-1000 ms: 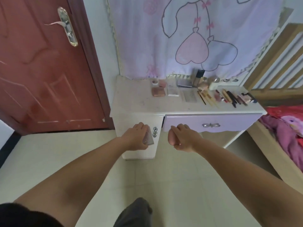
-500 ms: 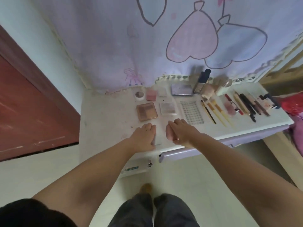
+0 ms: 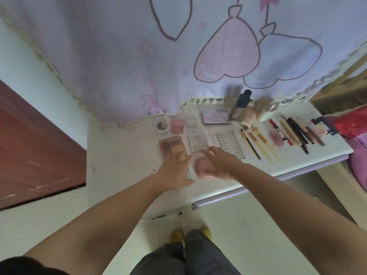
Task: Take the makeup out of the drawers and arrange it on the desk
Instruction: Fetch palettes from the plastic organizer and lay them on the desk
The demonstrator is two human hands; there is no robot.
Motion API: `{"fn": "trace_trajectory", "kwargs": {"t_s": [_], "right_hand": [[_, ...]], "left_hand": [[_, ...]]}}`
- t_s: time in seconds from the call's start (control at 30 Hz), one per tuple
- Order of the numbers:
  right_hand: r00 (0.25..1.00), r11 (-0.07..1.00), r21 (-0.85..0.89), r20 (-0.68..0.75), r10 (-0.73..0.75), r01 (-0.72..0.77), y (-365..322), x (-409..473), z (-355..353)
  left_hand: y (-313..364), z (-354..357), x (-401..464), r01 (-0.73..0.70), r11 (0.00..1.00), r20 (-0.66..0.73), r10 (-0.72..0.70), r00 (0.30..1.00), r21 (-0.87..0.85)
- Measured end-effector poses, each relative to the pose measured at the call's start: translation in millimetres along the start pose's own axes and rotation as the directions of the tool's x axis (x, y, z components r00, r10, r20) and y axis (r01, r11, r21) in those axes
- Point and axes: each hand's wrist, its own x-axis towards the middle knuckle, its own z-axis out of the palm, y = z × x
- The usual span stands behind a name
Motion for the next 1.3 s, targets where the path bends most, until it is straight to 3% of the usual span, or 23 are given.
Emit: {"fn": "trace_trajectory", "kwargs": {"t_s": [0.1, 0.2, 0.3, 0.47, 0.57, 0.63, 0.77, 0.9, 1.03, 1.13, 1.3], "right_hand": [[0.959, 0.996, 0.022, -0.272, 0.084, -0.081, 11, -19, -21], [0.809, 0.961, 0.102, -0.521, 0.272, -0.258, 27, -54, -32], [0.650, 0.882, 0.142, -0.624, 0.433, -0.450, 45, -108, -27], [0.463, 0.667, 0.264, -0.545, 0.699, -0.697, 62, -220, 22], [0.358, 0.520, 0.368, -0.425, 0.832, -0.771, 55, -296, 72], [0.250, 0.401, 0.435, -0.363, 0.897, -0.806, 40, -349, 111], [0.074, 0.171, 0.498, -0.210, 0.975, -0.850, -15, -461, 196], [-0.087, -0.047, 0.520, -0.053, 0.995, -0.853, -93, -569, 283], [-0.267, -0.265, 0.516, 0.071, 0.961, -0.814, -172, -672, 360], [-0.417, -0.452, 0.490, 0.186, 0.890, -0.746, -228, -739, 408], [-0.599, -0.680, 0.438, 0.329, 0.730, -0.588, -295, -826, 474]], "left_hand": [[11, -38, 20, -0.157, 0.981, -0.228, 0.180, 0.957, 0.115], [40, -72, 45, -0.232, 0.960, -0.331, 0.272, 0.904, 0.154], [88, -92, 63, -0.320, 0.918, -0.392, 0.391, 0.833, 0.237], [199, -79, 63, -0.548, 0.783, -0.354, 0.622, 0.698, 0.295], [274, -47, 37, -0.667, 0.674, -0.230, 0.737, 0.635, 0.318], [324, -20, 8, -0.727, 0.607, -0.108, 0.786, 0.609, 0.322], [414, 38, -73, -0.837, 0.429, 0.025, 0.885, 0.464, 0.340], [491, 105, -179, -0.912, 0.277, 0.169, 0.926, 0.338, 0.304], [565, 168, -290, -0.968, 0.102, 0.296, 0.940, 0.169, 0.229], [615, 209, -366, -0.982, -0.023, 0.359, 0.932, 0.046, 0.188], [690, 268, -477, -0.962, -0.249, 0.436, 0.882, -0.179, 0.110]]}}
